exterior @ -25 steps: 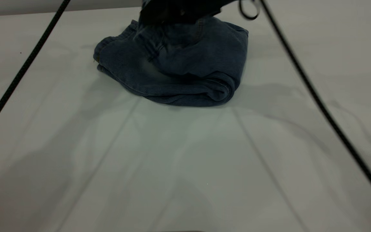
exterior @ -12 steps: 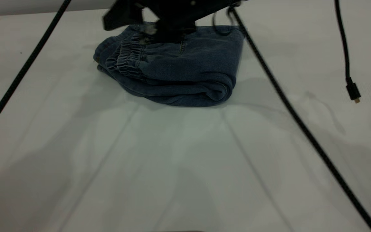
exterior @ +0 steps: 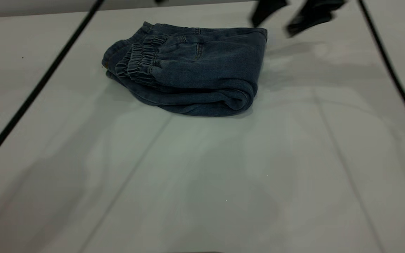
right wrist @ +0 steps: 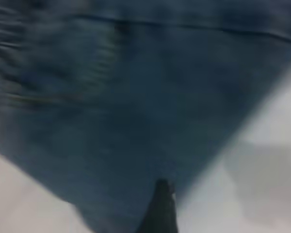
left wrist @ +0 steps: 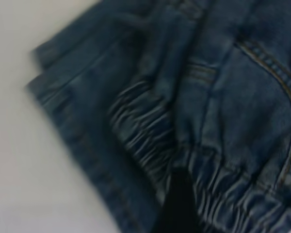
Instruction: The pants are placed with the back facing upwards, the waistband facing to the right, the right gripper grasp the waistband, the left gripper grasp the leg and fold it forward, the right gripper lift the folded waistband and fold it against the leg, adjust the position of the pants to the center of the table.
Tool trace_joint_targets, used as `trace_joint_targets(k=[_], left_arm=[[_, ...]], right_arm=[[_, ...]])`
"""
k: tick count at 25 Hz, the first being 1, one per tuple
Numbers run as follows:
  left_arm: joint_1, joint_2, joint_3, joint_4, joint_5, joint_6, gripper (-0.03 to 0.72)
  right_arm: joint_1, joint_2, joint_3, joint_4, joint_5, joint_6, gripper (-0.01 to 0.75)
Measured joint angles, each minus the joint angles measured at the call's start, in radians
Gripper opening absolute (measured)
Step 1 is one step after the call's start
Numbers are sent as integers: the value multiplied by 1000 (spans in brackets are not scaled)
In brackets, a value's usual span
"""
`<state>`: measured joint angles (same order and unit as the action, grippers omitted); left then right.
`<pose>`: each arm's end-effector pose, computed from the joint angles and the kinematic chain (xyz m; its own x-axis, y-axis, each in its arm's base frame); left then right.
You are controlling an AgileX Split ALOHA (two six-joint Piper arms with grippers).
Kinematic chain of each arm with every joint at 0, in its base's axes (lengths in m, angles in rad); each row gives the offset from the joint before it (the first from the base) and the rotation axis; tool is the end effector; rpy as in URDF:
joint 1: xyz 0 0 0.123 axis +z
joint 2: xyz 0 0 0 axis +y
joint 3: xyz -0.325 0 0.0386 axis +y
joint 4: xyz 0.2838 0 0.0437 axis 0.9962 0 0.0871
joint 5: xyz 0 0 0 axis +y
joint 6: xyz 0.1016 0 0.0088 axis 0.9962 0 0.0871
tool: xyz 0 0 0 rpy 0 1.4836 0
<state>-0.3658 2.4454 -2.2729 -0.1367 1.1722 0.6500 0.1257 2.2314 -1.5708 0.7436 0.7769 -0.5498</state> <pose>0.5488 -0.2239 0.2000 -0.5142 0.7939 -0.3246 0.8224 0.5638 0.0762 0.5032 0.1124 0.1326 -0.9328 -0.0907 -0.3488 -0.2526 0.8549 0.4532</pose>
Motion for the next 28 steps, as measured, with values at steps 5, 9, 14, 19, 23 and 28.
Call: trace_joint_targets(k=[5, 9, 14, 19, 23, 28], left_arm=[[-24, 95, 0, 28, 0, 139, 566], [-56, 161, 0, 58, -7, 271, 566], [-83, 220, -7, 73, -36, 270, 566], [-124, 227, -13, 104, -40, -17, 566], [-169, 228, -17, 124, -39, -272, 566], [-209, 230, -27, 196, -18, -340, 566]], right_arm=[[-54, -15, 0, -158, 13, 104, 599], [-55, -17, 0, -183, 16, 111, 594], [-55, -18, 0, -185, 17, 111, 594], [-55, -19, 0, -185, 20, 111, 594], [-55, -19, 0, -185, 20, 110, 594], [-55, -20, 0, -185, 20, 110, 594]])
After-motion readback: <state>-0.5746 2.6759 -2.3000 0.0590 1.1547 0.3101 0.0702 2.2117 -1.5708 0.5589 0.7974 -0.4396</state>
